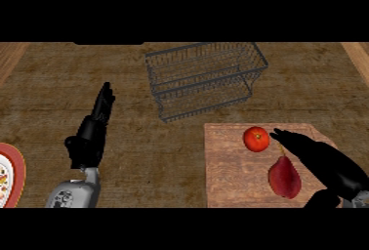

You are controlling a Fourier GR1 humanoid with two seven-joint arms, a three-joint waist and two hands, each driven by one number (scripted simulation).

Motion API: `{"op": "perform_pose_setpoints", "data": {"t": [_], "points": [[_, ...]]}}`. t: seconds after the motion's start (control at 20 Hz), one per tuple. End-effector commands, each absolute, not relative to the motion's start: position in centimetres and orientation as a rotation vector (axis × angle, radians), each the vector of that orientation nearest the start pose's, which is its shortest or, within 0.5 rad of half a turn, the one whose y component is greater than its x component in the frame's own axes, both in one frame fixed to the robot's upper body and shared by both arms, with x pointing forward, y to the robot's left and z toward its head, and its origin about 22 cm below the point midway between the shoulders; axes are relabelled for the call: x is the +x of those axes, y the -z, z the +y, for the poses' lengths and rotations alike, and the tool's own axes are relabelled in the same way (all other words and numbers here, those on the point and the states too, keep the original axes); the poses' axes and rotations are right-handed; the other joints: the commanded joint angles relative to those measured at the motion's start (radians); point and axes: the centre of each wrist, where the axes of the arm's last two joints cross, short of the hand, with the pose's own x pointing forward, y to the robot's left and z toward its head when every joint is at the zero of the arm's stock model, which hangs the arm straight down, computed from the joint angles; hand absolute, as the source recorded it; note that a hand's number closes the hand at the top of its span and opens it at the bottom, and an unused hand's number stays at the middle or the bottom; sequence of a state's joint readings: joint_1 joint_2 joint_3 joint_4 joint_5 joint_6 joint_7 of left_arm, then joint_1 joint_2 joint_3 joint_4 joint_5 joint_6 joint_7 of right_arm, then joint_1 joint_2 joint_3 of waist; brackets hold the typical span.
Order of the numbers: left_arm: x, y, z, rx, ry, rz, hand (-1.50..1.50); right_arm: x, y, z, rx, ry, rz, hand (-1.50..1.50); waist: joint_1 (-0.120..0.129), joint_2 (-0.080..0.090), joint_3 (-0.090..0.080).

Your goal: Pick the pear from the cutting board and place it in the tiered basket

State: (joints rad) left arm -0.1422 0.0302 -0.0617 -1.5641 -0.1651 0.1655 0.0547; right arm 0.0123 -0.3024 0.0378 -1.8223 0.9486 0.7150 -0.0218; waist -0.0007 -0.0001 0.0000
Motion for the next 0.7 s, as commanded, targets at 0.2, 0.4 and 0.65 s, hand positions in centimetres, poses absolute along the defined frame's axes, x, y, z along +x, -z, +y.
{"op": "perform_pose_setpoints", "data": {"t": [0.2, 0.4, 0.65], "points": [[28.1, -2.9, 22.1, 0.21, 0.1, -1.663, 0.0, 23.5, -5.2, -26.3, -0.485, -1.324, -1.16, -1.5, -0.001, 0.001, 0.0], [26.5, -2.6, 20.3, 0.181, 0.096, -1.66, 0.0, 22.7, -4.8, -27.7, -0.568, -1.297, -1.227, 1.5, 0.0, -0.001, 0.0], [27.4, -5.4, 20.1, 0.201, 0.094, -1.661, 0.0, 22.9, -2.6, -25.5, -0.705, -1.397, -1.315, 1.5, 0.002, -0.001, 0.001]]}}
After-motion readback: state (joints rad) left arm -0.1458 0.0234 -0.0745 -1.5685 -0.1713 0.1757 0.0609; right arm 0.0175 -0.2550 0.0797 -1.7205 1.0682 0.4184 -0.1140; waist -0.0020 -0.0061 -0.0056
